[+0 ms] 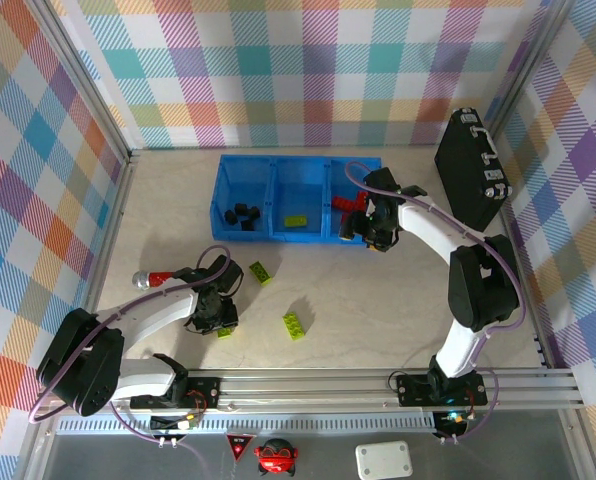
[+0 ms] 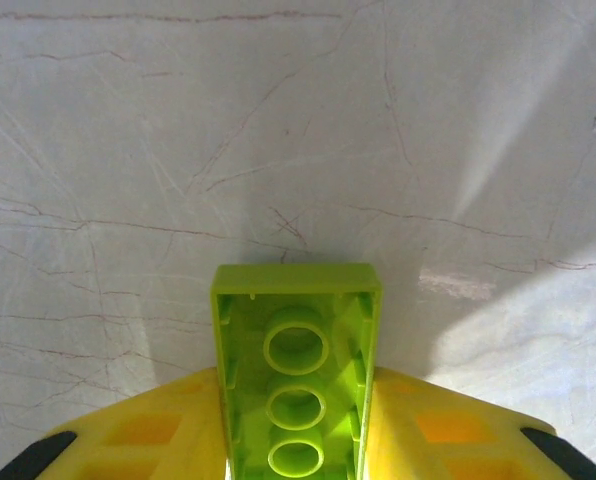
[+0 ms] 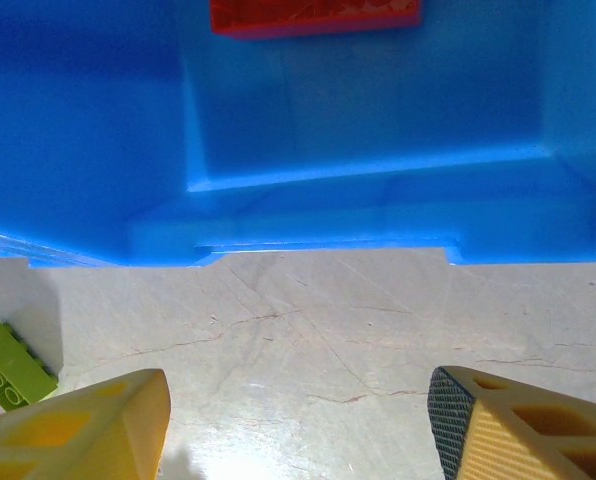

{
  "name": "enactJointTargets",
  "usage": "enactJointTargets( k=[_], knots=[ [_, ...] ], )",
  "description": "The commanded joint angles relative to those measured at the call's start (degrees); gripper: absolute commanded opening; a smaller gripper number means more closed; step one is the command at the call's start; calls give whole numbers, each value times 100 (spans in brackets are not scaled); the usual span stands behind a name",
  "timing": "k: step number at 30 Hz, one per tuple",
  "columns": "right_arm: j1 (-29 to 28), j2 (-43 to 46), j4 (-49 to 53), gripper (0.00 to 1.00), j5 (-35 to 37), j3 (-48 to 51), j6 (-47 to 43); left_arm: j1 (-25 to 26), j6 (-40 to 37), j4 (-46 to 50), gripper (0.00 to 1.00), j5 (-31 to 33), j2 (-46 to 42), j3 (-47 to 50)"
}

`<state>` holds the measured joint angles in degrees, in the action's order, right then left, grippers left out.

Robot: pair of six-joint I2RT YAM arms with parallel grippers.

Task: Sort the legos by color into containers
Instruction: Pick up the lego from the bottom-left of the table.

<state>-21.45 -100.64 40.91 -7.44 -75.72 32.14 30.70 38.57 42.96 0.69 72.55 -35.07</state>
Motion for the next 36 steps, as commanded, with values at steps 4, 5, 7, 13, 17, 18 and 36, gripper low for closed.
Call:
enactJointTargets(
  k=[4, 5, 7, 13, 17, 18, 36],
  knots=[
    [1, 193, 66, 70, -22, 73, -5, 85, -32, 150, 36, 73, -152, -203],
    [1, 209, 87, 70, 1, 75, -19, 93, -63, 160, 35, 74, -154, -255],
    [1, 253, 132, 70, 47, 95, -27, 99, -98, 184, 35, 85, -146, -369],
    [1, 474, 228, 70, 194, 270, -54, 146, -257, 212, 35, 86, 7, -852],
    [1, 644, 318, 70, 334, 412, -77, 186, -408, 223, 35, 73, 258, -1307],
    [1, 687, 345, 70, 375, 439, -93, 199, -451, 206, 35, 63, 328, -1425],
    [2, 1894, 725, 70, 810, 1379, -7, 400, -1090, -169, 35, -561, 2364, -3920]
  ],
)
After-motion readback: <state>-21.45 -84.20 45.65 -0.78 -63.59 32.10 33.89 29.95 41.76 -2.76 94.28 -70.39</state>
